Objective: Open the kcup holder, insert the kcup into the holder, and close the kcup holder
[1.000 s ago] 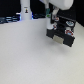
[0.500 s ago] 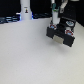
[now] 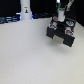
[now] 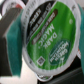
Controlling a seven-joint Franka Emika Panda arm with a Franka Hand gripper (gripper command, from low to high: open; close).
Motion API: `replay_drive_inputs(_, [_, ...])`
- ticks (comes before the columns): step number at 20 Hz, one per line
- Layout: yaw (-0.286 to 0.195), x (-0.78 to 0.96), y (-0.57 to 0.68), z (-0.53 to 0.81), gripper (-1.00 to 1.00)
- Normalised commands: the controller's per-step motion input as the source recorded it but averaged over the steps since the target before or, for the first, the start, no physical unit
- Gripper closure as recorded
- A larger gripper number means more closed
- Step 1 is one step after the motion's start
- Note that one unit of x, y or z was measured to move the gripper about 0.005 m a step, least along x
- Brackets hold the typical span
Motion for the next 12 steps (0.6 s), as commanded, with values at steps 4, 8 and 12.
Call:
replay_drive_inputs(4, [0.048,0.0,0.47,-0.1,1.0])
replay_drive_inputs(8, [0.001,0.1,0.09,-0.04,1.0])
replay_drive_inputs(12, [-0.025,0.15,0.0,-0.01,1.0])
